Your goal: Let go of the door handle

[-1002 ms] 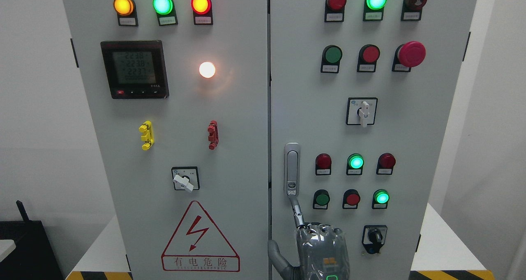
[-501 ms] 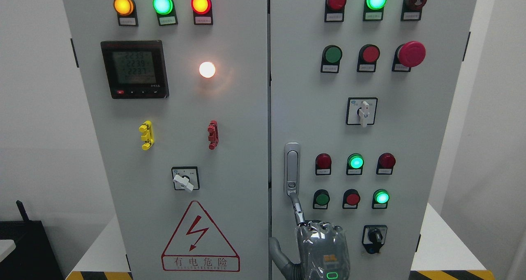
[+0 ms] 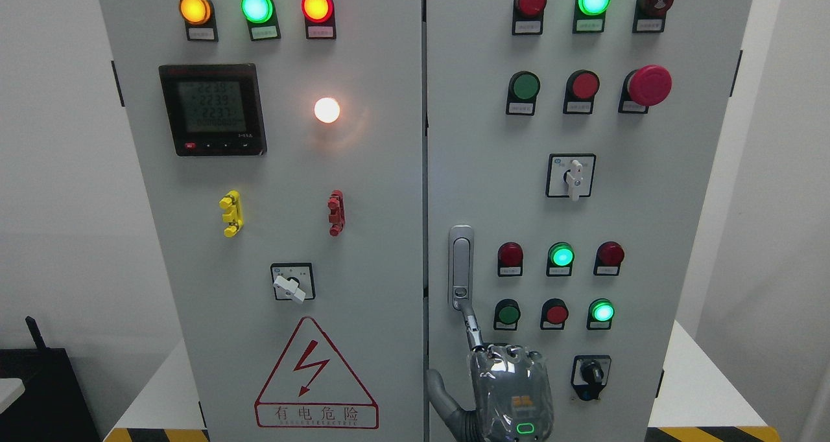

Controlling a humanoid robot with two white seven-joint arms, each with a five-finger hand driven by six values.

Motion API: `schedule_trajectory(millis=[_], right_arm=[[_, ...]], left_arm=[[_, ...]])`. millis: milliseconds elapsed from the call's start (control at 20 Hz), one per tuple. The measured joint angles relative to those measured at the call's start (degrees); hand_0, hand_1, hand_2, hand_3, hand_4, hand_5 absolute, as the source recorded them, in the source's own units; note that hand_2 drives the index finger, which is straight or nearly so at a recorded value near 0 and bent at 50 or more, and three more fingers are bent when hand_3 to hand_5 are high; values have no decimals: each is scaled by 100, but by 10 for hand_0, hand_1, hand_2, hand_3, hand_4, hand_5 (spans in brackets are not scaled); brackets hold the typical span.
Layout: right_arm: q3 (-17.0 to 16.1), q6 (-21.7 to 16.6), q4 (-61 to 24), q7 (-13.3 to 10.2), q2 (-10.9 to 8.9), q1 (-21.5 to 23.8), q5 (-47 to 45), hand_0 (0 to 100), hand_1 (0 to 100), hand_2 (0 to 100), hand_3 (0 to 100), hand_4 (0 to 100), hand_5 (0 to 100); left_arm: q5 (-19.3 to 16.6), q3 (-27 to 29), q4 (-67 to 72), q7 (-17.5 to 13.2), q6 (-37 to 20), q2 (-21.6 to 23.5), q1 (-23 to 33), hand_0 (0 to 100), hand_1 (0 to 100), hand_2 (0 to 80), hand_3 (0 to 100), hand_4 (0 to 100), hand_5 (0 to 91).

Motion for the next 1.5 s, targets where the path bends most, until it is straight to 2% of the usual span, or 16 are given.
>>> schedule_trajectory(millis=[1503], right_arm=[[-6, -8, 26, 171, 21, 23, -13, 323, 270, 0, 1000, 1000, 1000]], left_arm=[[0, 0, 0, 0, 0, 0, 0, 120, 389, 0, 0, 0, 0]])
